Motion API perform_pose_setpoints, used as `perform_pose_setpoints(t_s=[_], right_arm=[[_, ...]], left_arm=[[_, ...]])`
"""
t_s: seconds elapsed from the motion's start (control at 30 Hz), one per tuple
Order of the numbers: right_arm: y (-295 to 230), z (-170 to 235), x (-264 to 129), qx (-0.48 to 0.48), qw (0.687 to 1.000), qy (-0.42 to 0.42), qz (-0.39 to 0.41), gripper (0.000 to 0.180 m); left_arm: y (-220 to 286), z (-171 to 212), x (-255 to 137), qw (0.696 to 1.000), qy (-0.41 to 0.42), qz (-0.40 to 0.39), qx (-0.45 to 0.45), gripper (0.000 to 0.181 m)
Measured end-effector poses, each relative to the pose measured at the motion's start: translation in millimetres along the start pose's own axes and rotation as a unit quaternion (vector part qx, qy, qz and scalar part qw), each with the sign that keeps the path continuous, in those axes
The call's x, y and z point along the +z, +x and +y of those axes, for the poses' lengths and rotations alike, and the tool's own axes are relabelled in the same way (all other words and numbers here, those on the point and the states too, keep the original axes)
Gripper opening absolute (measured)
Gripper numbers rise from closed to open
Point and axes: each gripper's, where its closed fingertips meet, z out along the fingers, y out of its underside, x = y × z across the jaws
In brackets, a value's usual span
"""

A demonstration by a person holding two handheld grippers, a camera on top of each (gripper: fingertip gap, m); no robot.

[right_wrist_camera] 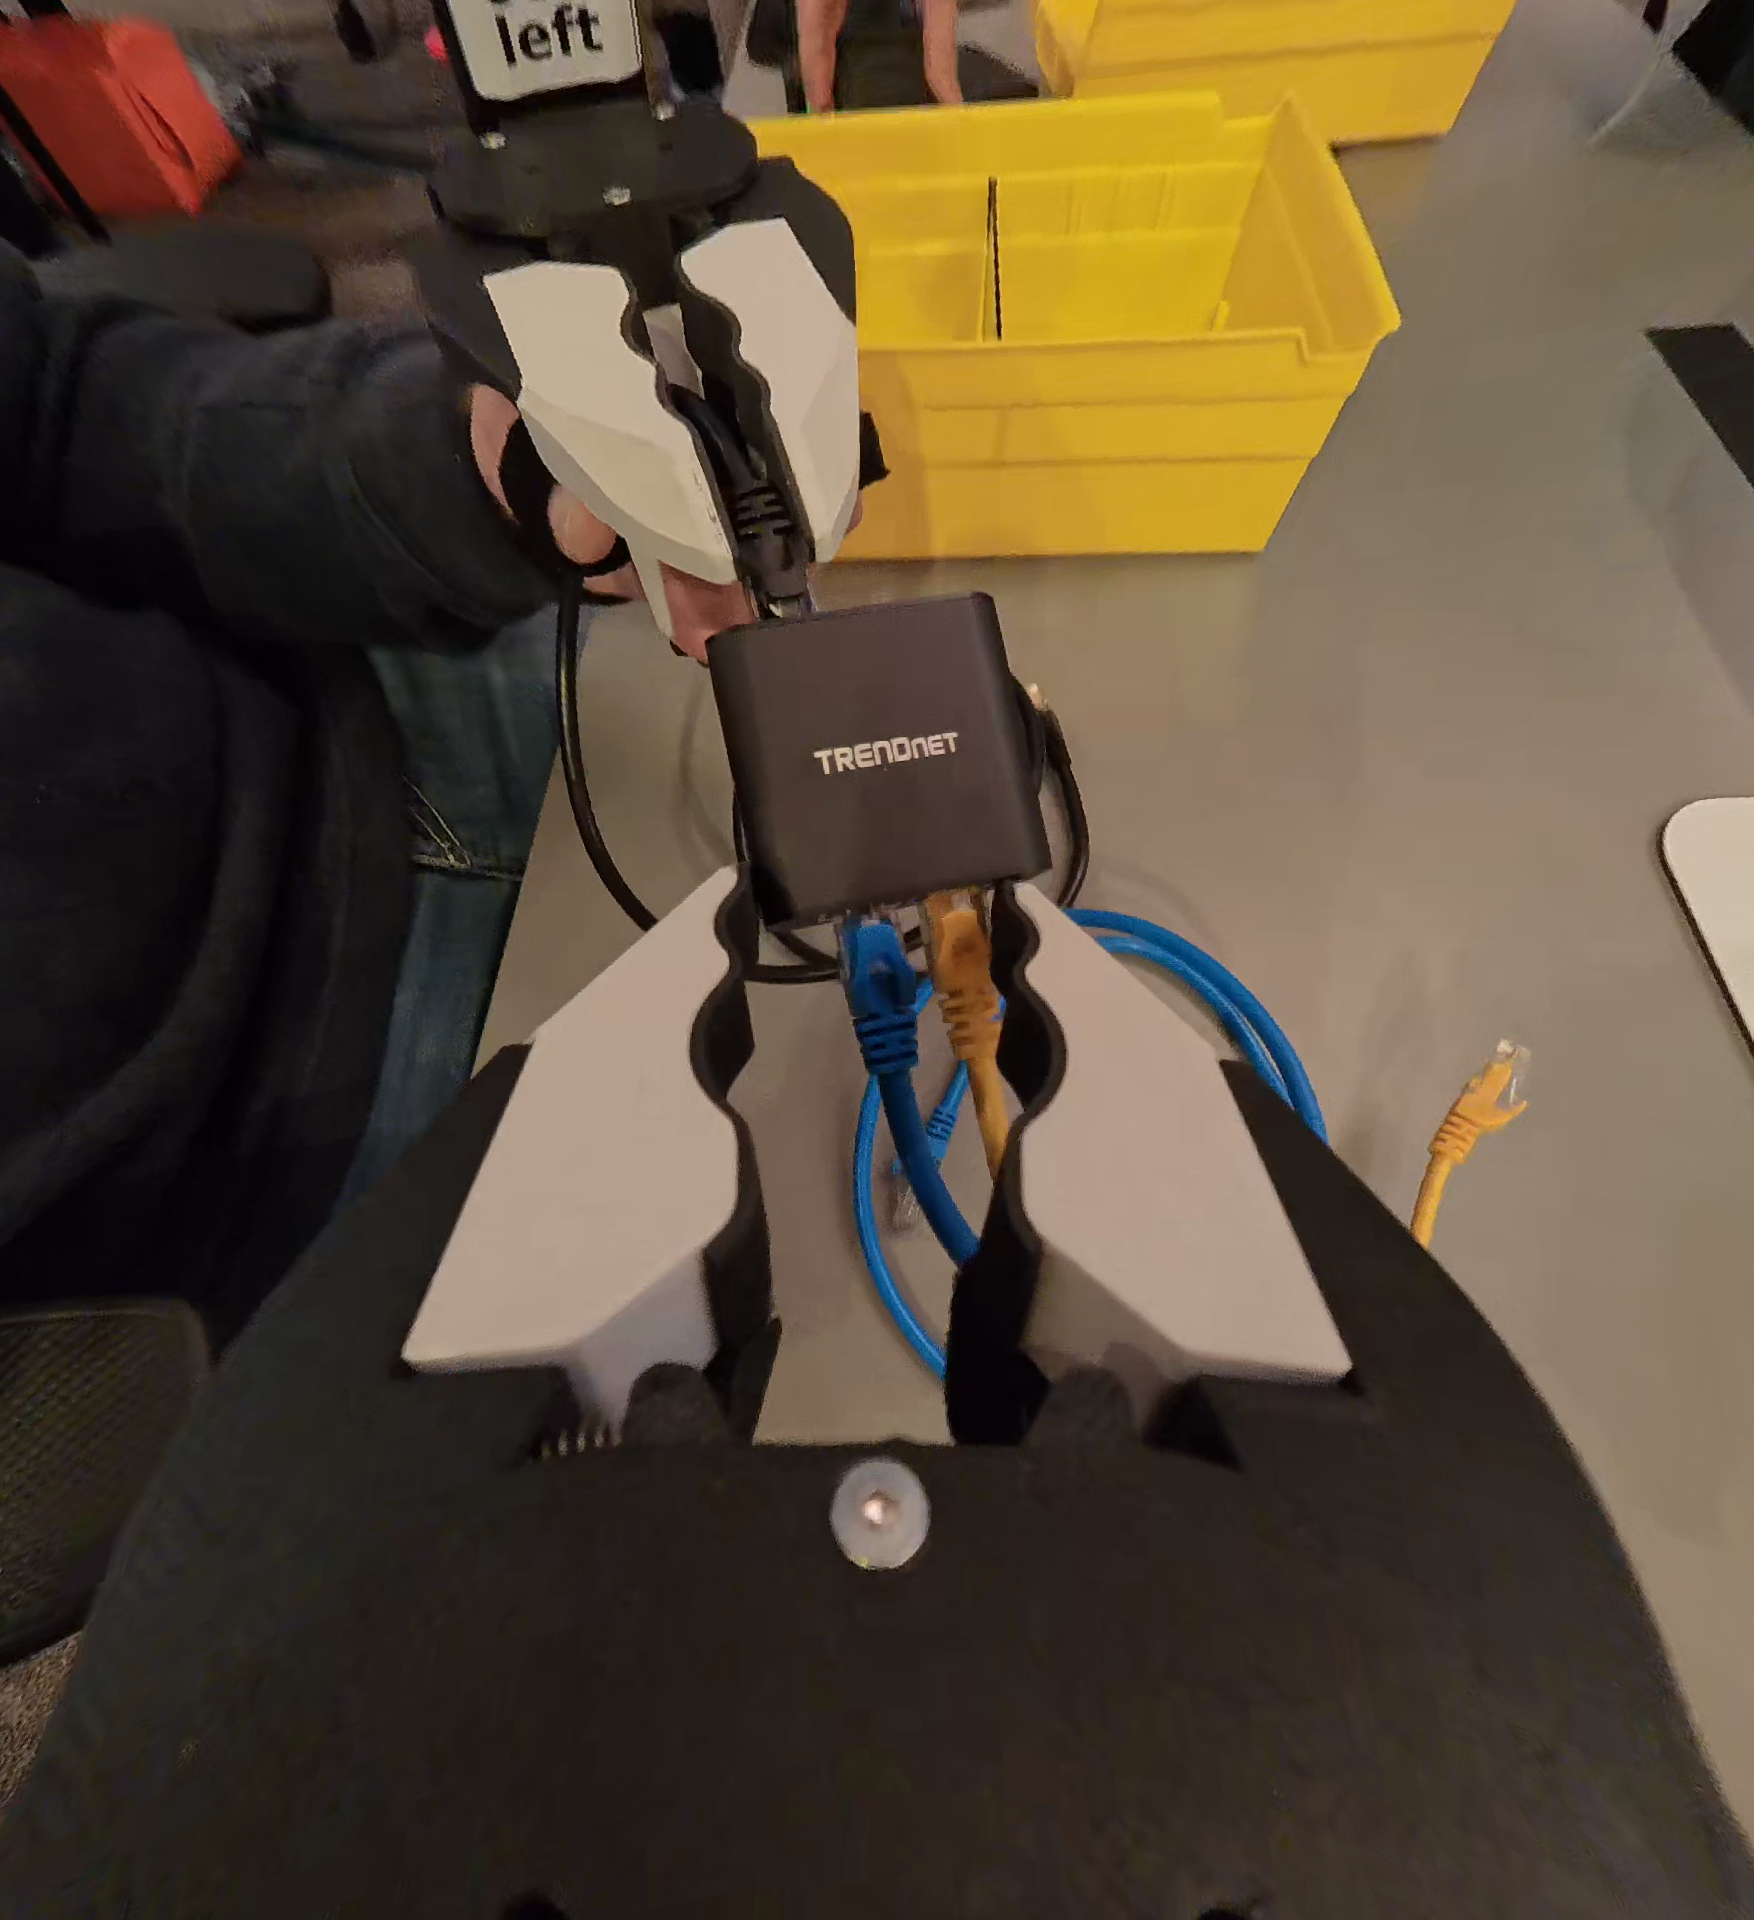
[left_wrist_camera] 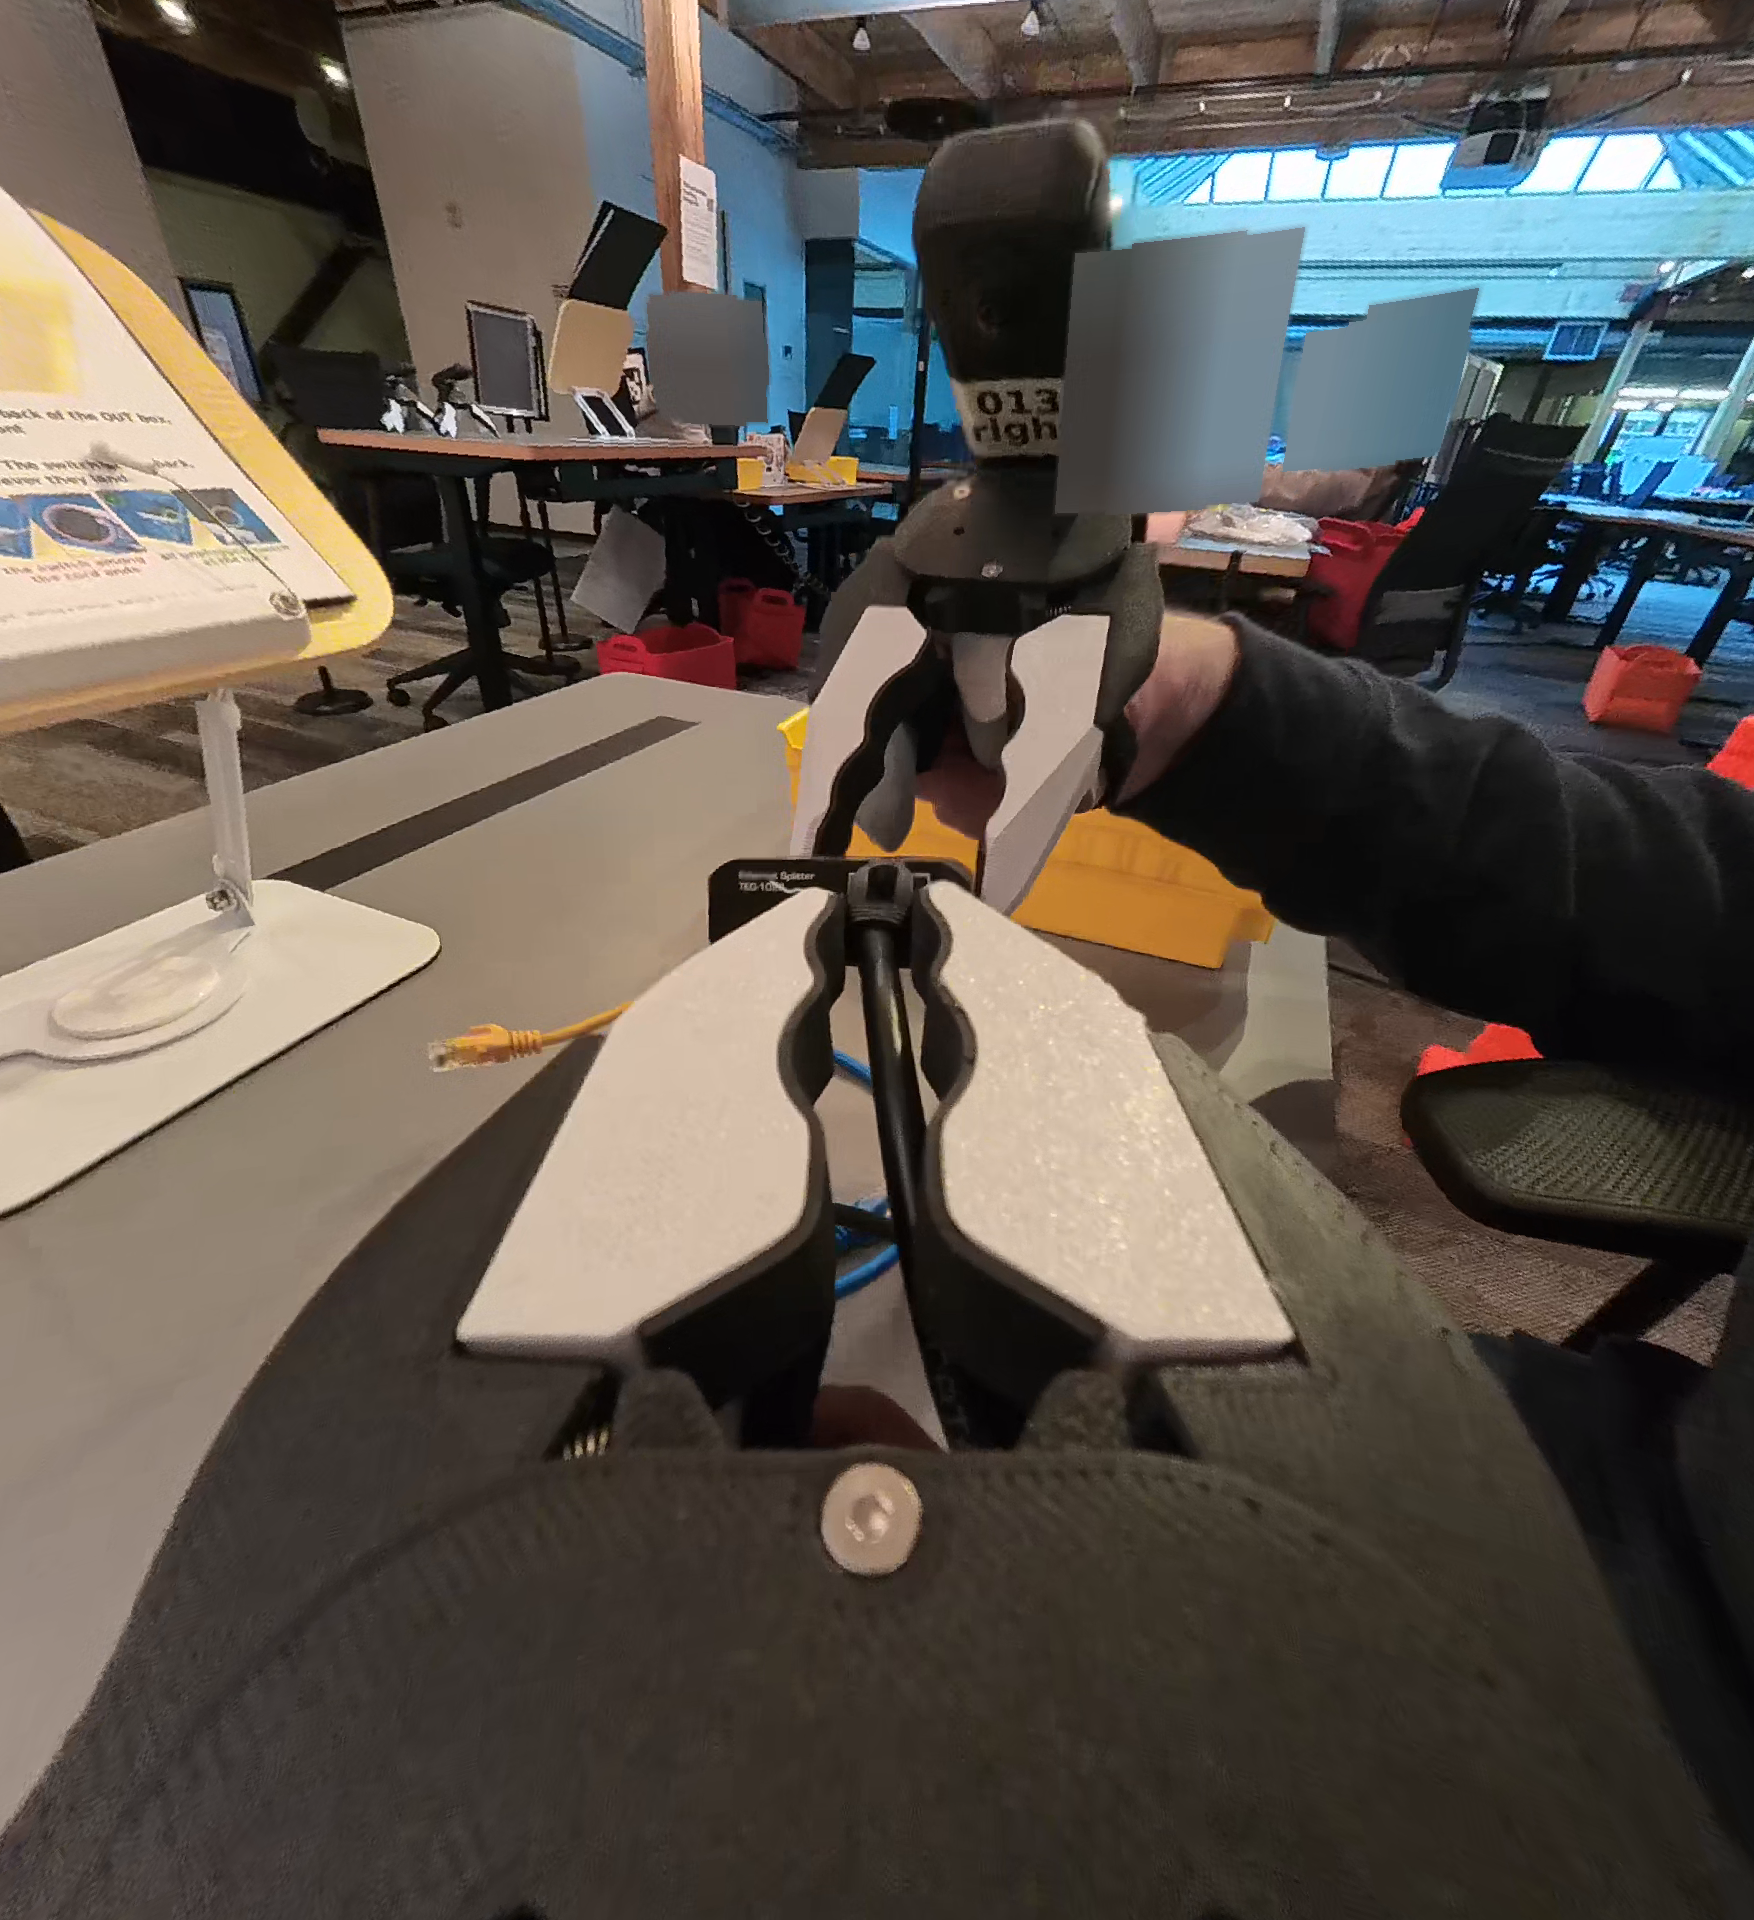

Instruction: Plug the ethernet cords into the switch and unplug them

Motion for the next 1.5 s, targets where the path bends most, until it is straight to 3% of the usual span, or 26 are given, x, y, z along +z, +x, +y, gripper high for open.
perform_pose_setpoints(t_s=[0.1, 0.2, 0.4, 0.6, 0.67, 0.73, 0.8, 1.0, 1.1, 1.23, 1.37, 1.5], right_arm=[[-1, 1, -2, -0.007, 1.0, 0.021, -0.005, 0.045], [-3, 2, -2, -0.015, 1.0, 0.027, -0.004, 0.044], [-2, 2, -1, -0.026, 1.0, 0.013, 0.007, 0.049], [0, 9, 14, -0.051, 0.998, -0.034, 0.02, 0.086], [0, 10, 21, -0.065, 0.996, -0.051, 0.02, 0.09], [-6, 9, 28, -0.08, 0.995, -0.06, 0.002, 0.086], [-18, 13, 33, -0.088, 0.992, -0.082, -0.039, 0.063], [-17, 11, 33, -0.091, 0.989, -0.106, -0.041, 0.062], [-6, 1, 22, -0.084, 0.991, -0.103, -0.008, 0.062], [16, -21, -6, -0.073, 0.991, -0.096, 0.055, 0.061], [42, -52, -43, -0.06, 0.987, -0.087, 0.119, 0.061], [65, -92, -91, -0.057, 0.978, -0.061, 0.193, 0.061]], left_arm=[[3, -5, 2, 1.0, -0.007, -0.011, 0.028, 0.019], [6, -5, 1, 0.997, -0.024, -0.017, 0.075, 0.011], [9, -5, 3, 0.996, -0.031, -0.024, 0.08, 0.01], [18, 3, 12, 0.993, -0.059, -0.02, 0.105, 0.01], [22, 5, 15, 0.992, -0.064, -0.017, 0.112, 0.01], [25, 8, 18, 0.99, -0.07, -0.013, 0.12, 0.01], [27, 8, 18, 0.99, -0.068, -0.01, 0.122, 0.01], [23, 5, 14, 0.992, -0.058, -0.012, 0.111, 0.009], [5, -13, 2, 0.991, -0.032, -0.061, 0.117, 0.025], [-14, -42, -25, 0.986, 0.02, -0.116, 0.122, 0.033], [-37, -70, -62, 0.971, 0.098, -0.188, 0.112, 0.034], [-52, -76, -87, 0.965, 0.142, -0.209, 0.075, 0.031]])
